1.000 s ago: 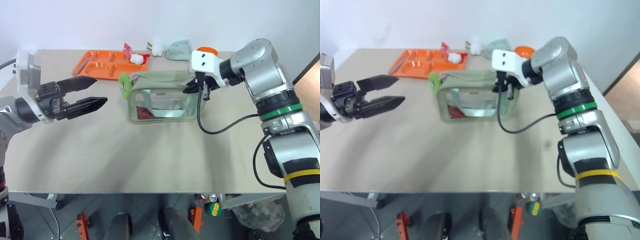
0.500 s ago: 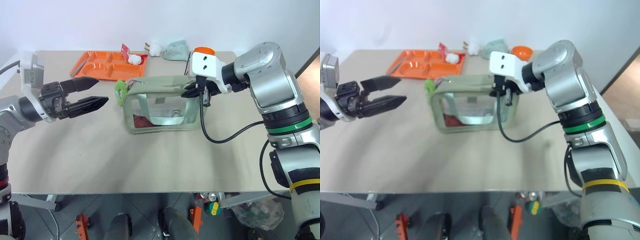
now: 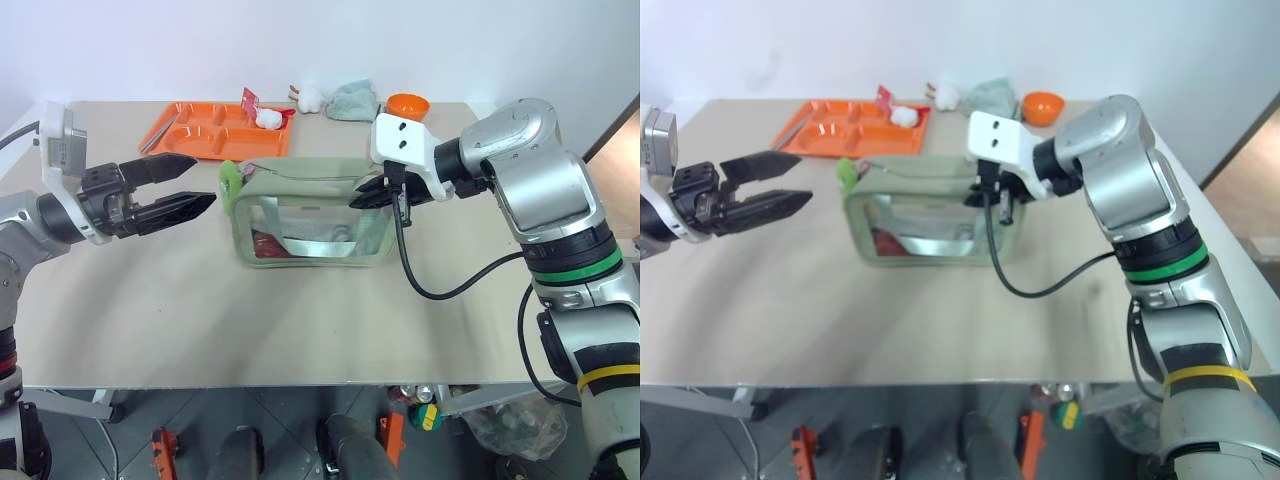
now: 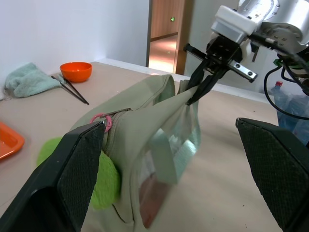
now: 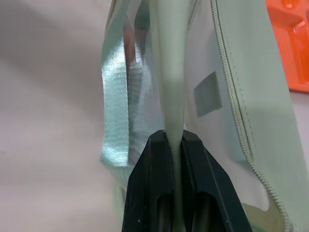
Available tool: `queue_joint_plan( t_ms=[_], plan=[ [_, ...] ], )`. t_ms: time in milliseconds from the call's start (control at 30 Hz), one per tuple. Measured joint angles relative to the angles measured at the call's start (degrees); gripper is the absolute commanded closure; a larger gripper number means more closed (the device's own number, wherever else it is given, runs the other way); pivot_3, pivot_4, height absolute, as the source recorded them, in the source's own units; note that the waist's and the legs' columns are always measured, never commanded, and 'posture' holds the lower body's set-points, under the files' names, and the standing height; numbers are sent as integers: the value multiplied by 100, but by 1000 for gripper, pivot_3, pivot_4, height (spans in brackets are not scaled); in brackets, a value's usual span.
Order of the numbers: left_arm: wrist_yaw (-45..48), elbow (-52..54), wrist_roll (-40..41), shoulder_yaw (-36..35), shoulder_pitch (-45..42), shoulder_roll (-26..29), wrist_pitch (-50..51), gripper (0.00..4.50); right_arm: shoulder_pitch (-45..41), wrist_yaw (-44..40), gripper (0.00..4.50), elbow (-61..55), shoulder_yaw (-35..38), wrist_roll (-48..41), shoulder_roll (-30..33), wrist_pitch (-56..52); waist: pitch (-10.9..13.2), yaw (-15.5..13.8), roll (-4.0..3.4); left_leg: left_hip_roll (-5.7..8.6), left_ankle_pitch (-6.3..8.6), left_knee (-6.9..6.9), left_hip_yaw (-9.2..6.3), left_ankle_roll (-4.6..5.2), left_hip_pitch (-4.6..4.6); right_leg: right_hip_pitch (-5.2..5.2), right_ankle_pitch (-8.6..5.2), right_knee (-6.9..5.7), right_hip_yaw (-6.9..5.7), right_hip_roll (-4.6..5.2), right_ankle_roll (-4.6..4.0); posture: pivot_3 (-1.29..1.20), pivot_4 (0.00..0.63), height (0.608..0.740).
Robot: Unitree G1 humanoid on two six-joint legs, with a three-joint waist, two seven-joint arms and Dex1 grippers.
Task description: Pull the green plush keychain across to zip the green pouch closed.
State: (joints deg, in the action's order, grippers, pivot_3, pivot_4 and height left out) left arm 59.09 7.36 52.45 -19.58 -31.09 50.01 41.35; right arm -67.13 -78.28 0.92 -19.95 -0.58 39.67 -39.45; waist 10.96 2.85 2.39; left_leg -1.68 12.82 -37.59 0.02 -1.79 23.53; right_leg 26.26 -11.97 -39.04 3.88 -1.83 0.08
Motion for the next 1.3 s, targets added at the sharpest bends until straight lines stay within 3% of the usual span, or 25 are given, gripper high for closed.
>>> queue_joint_plan(
  t_ms=[200, 233, 267, 467, 667, 833, 1067, 1300],
  plan=[
    [-9, 0, 0, 0, 0, -5, 1, 0, 217, 127, 4477, -195, 0, -159, 13, -144, -1, -2, 1, 1, 0, 0, 1, 0, 0, -2, 0, 0, 1, 1, 0, 0, 150, 740],
    [-9, 0, 0, 1, 0, -6, 2, 0, 268, 194, 3768, -218, 0, -190, 12, -154, -1, -1, 1, 1, 0, -1, 1, 0, -1, -2, 0, 0, 1, 1, 0, 0, 150, 740],
    [-9, 0, 0, 1, 0, -6, 2, 0, 289, 226, 3629, -241, 0, -207, 10, -160, -1, -1, 1, 1, 0, -1, 1, 0, -3, -2, 0, 0, 1, 1, 0, 0, 150, 740],
    [57, 51, -13, 109, 0, 23, 17, 0, 424, 589, 1506, -325, 0, -293, -107, -383, -1, -5, 2, 0, 0, -1, 0, 0, -6, -6, 1, -1, 1, 0, 0, 0, 150, 740],
    [546, 424, -34, 290, 51, 430, 32, 0, 10, 436, 1506, 315, 540, -1022, -110, -959, -1, -4, 2, 2, 0, 0, 4, 0, -6, -4, 0, 0, 4, 0, 0, 0, 150, 740],
    [779, 318, -34, 294, 47, 587, 60, 0, -384, 166, 1506, 980, 1239, -1501, 387, -984, -3, -12, 4, 1, 1, 3, -2, 2, -13, -17, -7, 5, -6, 0, -5, 0, 150, 740],
    [885, 300, -73, 466, -188, 562, 109, 0, 589, -84, 1506, 1061, 1256, -1363, 1221, -246, -2, -9, 4, 3, 2, 4, 4, 4, -14, -15, -8, 5, 2, 1, -1, 0, 150, 740],
    [929, 222, -133, 637, -349, 495, 108, 0, 1100, -50, 1506, 550, 1204, -1521, 1261, -470, -1, 74, 1, -10, 2, 5, 7, 4, -23, -11, -2, -3, 11, -19, -7, 0, 150, 740]
  ],
)
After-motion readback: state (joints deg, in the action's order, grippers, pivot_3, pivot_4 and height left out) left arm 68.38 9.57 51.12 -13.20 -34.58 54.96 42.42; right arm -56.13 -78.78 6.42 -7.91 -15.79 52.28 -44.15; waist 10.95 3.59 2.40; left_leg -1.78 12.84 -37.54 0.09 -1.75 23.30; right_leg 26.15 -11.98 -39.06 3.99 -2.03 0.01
